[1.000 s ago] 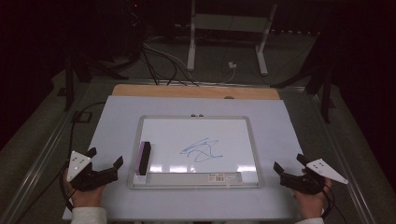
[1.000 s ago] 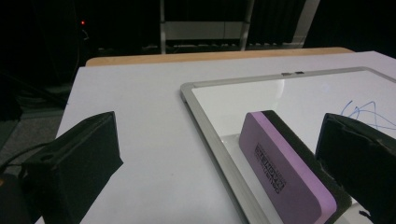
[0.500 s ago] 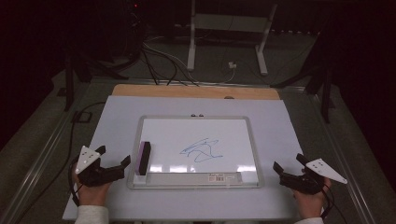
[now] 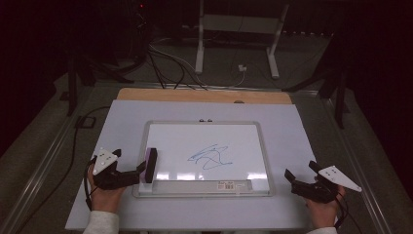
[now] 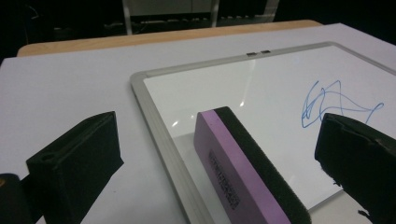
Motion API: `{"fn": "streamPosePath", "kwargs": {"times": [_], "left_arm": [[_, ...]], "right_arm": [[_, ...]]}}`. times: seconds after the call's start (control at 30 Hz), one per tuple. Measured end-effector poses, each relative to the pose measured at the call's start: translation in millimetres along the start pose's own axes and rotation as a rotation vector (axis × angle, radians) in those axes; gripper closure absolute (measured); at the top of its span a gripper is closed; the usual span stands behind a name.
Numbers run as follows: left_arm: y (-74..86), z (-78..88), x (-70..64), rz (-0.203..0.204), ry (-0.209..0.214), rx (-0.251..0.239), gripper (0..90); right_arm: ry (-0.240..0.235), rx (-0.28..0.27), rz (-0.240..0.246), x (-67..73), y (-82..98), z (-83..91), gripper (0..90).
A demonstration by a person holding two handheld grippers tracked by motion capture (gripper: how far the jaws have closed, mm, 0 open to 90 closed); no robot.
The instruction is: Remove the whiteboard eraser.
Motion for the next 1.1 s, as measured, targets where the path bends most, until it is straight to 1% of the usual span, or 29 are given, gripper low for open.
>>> {"fn": "streamPosePath", "kwargs": {"times": [0.07,0.33,0.5,0.63,0.8,0.97,1.03,1.1], "left_arm": [[0.7,-2.6,-2.1,-0.002,0.004,0.011,1.2],[2.1,-14.1,-13.3,-0.032,0.028,0.049,3.3],[4.0,-19.9,-17.6,-0.041,0.033,0.072,4.0],[5.8,-22.4,-18.3,-0.046,0.027,0.087,4.4],[7.6,-23.5,-18.1,-0.040,0.024,0.094,4.8],[12.6,-25.0,-15.7,-0.037,0.007,0.125,6.4],[14.9,-26.0,-15.1,-0.027,0.007,0.139,7.6],[17.2,-26.7,-14.8,-0.028,0.008,0.155,8.5]], "right_arm": [[0.000,0.000,-0.001,-0.3,0.0,-0.1,0.1],[0.001,0.000,0.003,0.1,-0.2,0.3,0.1],[0.002,-0.001,0.002,-0.1,-0.2,0.5,0.1],[0.005,-0.005,0.001,-1.0,-0.5,1.1,0.1],[0.007,-0.005,0.000,-1.3,-0.5,1.3,0.1],[0.007,-0.006,-0.001,-1.4,-0.7,1.5,0.1],[0.007,-0.007,-0.004,-1.4,-0.8,1.6,0.1],[0.007,-0.008,-0.004,-1.3,-1.0,1.6,0.1]]}}
Point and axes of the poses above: each handheld gripper's, and its own axes: z roughly backward along the jaws, y roughly out of its underside, x roughly to its left, the point moved 8 cm from there along -z, roughly forward along the jaws, and after that the axes turned 1 degree about -z, right-handed, at the moved point
